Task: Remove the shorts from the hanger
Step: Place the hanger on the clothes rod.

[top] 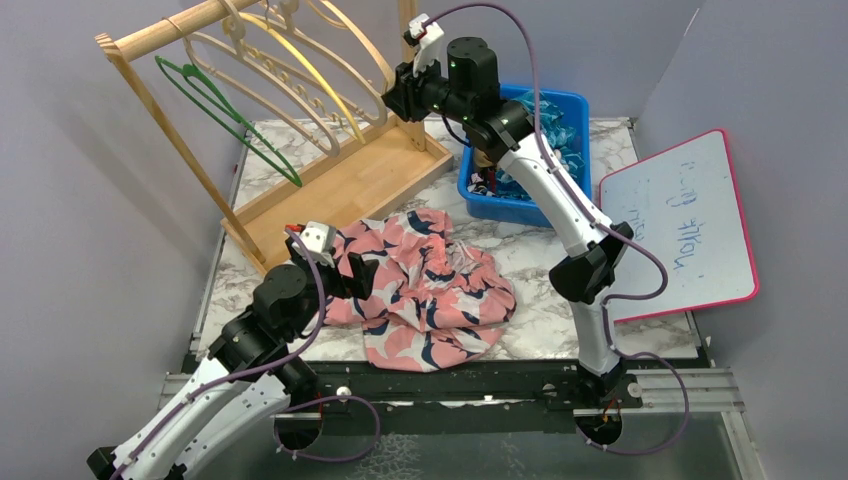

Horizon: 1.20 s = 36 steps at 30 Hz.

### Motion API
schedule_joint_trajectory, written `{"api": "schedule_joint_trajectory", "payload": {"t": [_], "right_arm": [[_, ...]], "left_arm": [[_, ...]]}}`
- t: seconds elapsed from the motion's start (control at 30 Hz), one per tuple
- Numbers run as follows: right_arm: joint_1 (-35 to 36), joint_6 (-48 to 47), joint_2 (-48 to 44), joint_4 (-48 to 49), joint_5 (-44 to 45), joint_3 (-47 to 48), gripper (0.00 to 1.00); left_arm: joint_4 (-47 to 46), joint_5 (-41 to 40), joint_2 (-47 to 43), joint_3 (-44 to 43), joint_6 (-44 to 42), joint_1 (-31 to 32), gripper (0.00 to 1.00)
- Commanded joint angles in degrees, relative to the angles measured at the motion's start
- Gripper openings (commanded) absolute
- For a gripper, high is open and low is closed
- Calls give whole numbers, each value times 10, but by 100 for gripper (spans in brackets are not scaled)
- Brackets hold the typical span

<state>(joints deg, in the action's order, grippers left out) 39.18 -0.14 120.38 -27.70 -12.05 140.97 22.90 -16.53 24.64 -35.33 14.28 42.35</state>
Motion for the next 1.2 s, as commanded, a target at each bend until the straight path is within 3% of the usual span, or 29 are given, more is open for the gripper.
{"api": "schedule_joint_trajectory", "payload": {"t": [0.0,0.43,0.67,0.73,0.8,0.87,1.03,1.17], "right_arm": [[4,-10,21,8,26,33,2],[21,-7,65,43,19,74,3],[24,-1,57,32,1,56,19],[24,7,44,39,1,48,19],[24,12,27,42,12,36,28],[24,14,1,45,22,4,47],[24,13,-123,71,77,-160,52],[24,7,-254,167,119,-370,72]], "left_arm": [[-2,0,8,0,-7,0,99],[-2,-5,18,0,-10,0,99],[-1,-8,20,0,-13,0,99],[-1,-6,23,-1,-12,0,99],[0,-4,24,-3,-12,0,99],[3,-3,25,-5,-11,0,99],[7,-8,12,-5,-6,0,99],[10,-16,-5,-4,-1,0,99]]}}
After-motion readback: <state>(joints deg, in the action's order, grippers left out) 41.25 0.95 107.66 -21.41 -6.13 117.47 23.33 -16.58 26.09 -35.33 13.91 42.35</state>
